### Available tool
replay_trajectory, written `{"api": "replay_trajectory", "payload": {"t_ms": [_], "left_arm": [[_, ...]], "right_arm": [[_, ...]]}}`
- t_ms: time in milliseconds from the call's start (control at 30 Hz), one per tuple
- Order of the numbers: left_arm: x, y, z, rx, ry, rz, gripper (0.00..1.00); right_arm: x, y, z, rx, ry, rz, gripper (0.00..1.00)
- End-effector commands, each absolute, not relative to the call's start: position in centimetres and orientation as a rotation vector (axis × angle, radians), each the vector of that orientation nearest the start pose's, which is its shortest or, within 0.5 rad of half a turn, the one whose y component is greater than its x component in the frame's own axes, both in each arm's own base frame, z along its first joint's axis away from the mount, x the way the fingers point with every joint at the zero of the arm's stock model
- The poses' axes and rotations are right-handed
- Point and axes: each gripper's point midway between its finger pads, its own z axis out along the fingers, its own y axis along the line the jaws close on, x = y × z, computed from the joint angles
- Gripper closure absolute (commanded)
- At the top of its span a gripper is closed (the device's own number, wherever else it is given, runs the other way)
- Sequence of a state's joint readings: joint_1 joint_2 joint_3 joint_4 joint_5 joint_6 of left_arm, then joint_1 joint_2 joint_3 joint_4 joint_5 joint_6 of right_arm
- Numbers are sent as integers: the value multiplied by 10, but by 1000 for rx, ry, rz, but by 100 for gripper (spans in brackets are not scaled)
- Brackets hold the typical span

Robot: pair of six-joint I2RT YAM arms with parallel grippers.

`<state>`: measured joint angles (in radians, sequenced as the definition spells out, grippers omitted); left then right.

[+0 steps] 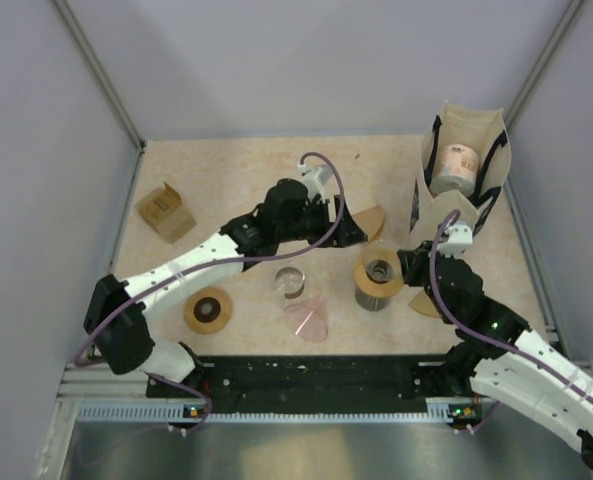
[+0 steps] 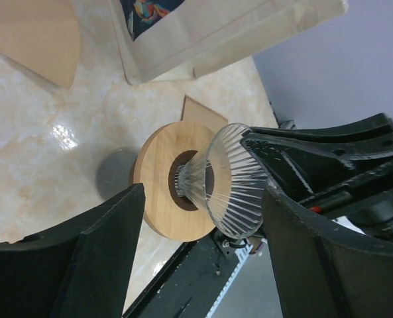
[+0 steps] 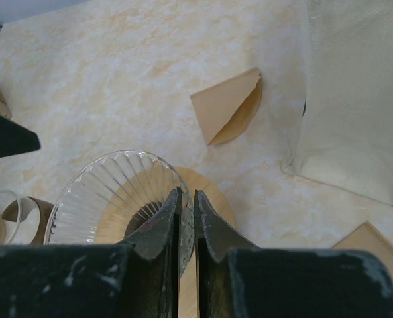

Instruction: Place the coffee filter in the dripper

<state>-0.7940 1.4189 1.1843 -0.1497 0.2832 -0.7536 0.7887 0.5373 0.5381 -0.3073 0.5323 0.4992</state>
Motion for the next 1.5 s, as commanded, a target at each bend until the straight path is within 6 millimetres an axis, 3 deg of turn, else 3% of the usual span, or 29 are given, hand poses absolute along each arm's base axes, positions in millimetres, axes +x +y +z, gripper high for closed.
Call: {"api": "replay_trajectory", "payload": {"t_ms": [0, 333, 633, 900, 1133, 1467], "left_arm": [[255, -385, 256, 258, 2182, -1216, 25], [243, -409, 245, 336, 2220, -1259, 48], [234, -406, 219, 375, 2319, -1193, 68], [230, -406, 202, 431, 2344, -1159, 100], [229, -403, 188, 460, 2352, -1096, 100], [225, -394, 159, 485, 2418, -994, 100]], "right_arm": [[218, 125, 180, 3, 1943, 355, 100], [216, 125, 175, 8, 1951, 365, 100], [214, 123, 170, 29, 1958, 362, 100], [213, 117, 161, 71, 1954, 359, 100], [210, 113, 152, 112, 1938, 377, 100], [204, 104, 125, 194, 1985, 359, 100]]}}
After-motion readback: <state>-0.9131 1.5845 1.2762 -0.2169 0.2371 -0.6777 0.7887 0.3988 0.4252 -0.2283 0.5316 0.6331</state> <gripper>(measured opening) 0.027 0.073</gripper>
